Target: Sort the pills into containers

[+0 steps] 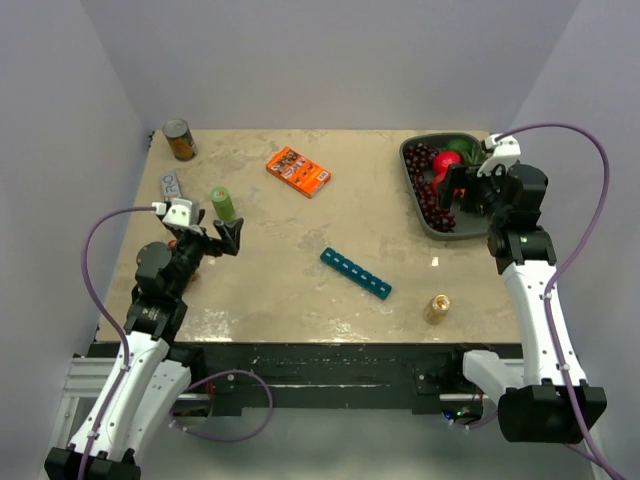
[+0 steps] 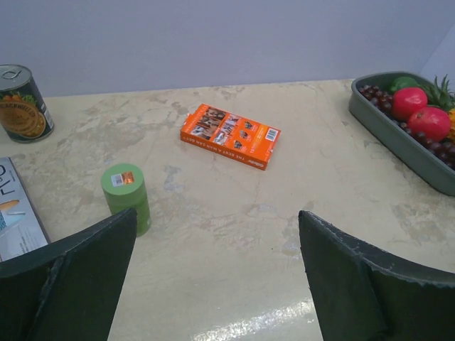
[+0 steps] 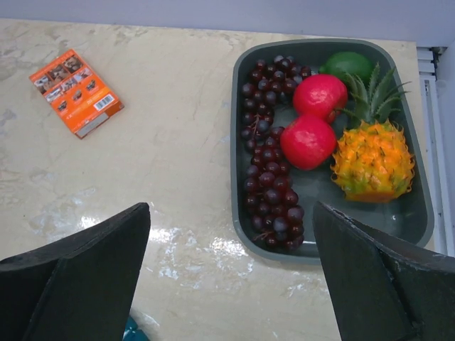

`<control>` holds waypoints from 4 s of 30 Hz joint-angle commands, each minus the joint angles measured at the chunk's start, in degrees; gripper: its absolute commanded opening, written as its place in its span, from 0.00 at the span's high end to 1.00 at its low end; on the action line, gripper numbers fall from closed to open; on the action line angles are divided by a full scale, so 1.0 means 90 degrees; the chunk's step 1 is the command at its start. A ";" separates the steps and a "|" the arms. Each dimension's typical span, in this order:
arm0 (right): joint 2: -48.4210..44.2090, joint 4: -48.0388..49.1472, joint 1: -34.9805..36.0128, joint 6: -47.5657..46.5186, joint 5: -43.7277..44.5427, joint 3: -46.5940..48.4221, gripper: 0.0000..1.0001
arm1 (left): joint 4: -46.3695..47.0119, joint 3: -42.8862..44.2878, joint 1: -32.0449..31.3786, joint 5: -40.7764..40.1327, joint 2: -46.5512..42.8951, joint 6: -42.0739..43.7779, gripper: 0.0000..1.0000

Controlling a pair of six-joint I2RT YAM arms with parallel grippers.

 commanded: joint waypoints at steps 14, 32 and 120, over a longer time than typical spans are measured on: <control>-0.0021 -0.1969 -0.0025 -0.3917 -0.4699 -0.0246 0.01 | 0.0580 -0.0035 -0.0030 0.0621 0.0057 0.0112 0.00; 0.0945 -0.1805 0.2892 -0.4466 -0.1626 -0.0735 0.01 | 0.0736 -0.0006 -0.0088 0.1823 0.0613 0.0044 0.00; 0.2880 -0.1931 0.4438 -0.4358 -0.2649 0.0017 0.84 | 0.3421 -0.1803 -0.1278 0.3396 0.2516 -0.4946 0.00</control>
